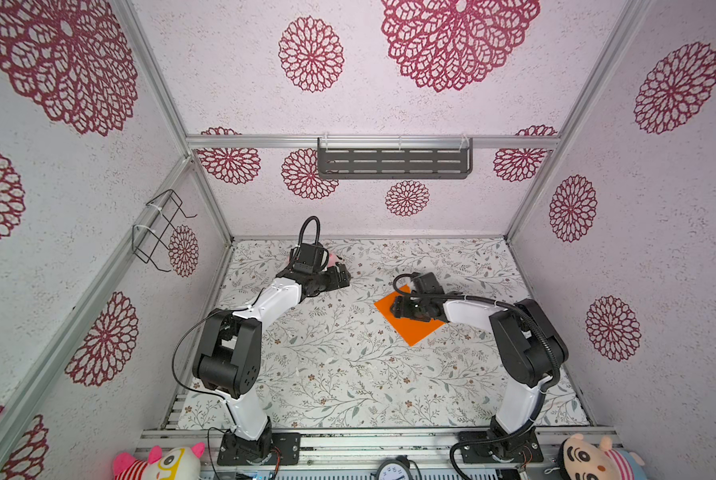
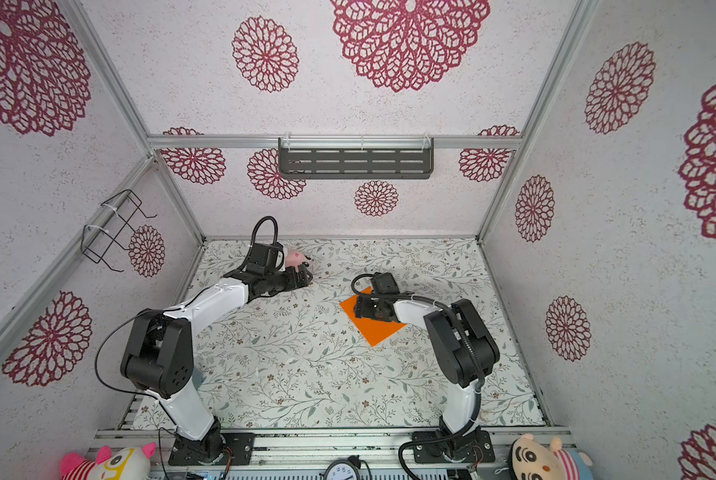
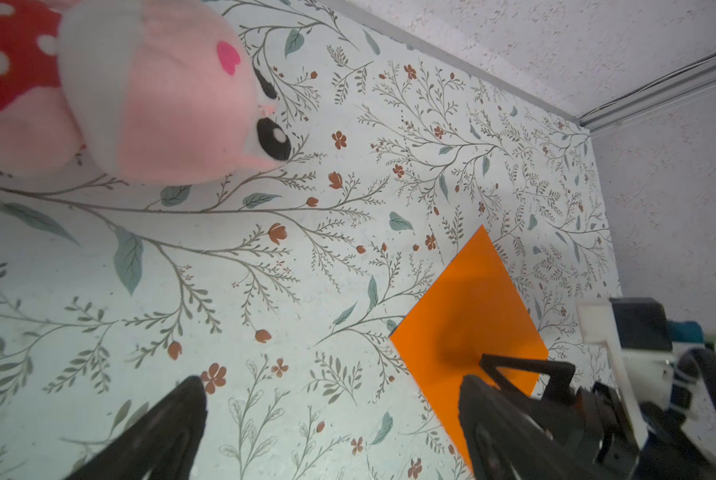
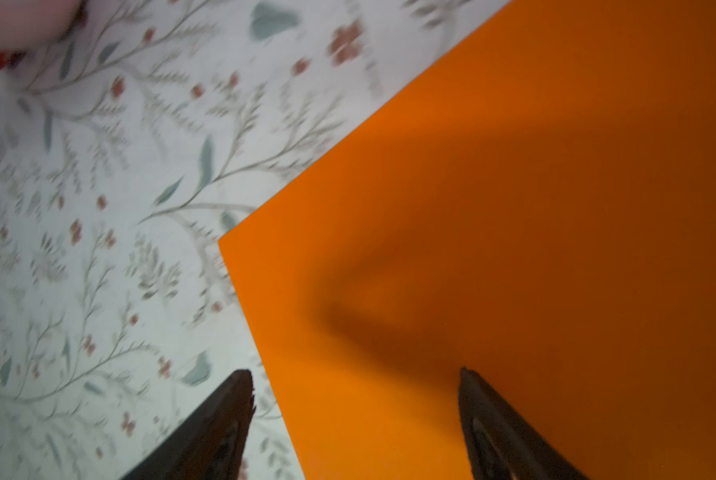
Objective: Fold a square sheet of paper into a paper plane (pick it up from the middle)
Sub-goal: 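Move both grippers toward the orange sheet, lowering over its middle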
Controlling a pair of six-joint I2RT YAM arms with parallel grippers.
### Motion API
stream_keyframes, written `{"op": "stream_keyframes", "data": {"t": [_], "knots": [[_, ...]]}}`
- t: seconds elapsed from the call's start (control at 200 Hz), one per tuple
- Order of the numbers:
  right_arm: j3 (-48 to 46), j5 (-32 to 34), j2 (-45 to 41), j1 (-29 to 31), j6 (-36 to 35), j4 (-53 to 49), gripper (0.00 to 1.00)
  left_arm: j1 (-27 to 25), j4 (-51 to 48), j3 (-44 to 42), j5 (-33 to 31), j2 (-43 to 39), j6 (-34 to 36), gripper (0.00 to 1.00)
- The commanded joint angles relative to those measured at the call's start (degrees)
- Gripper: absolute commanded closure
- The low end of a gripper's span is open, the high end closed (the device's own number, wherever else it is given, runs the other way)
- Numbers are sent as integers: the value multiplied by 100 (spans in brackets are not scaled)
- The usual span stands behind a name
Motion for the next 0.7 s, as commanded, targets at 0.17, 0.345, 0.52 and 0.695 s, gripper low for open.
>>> {"op": "stream_keyframes", "data": {"t": [0.17,0.345,0.52,0.695], "knots": [[22,-346,-411,704,967,93,21,25,-664,30,-285,-348,-341,3],[537,-207,-416,268,632,-408,21,-37,-707,-292,58,-566,-1254,2],[1216,-232,214,-113,45,-1231,24,-179,-282,-734,449,-686,-1976,1],[1657,-343,563,-254,-216,-1558,24,-257,-245,-795,501,-714,-2142,1]]}}
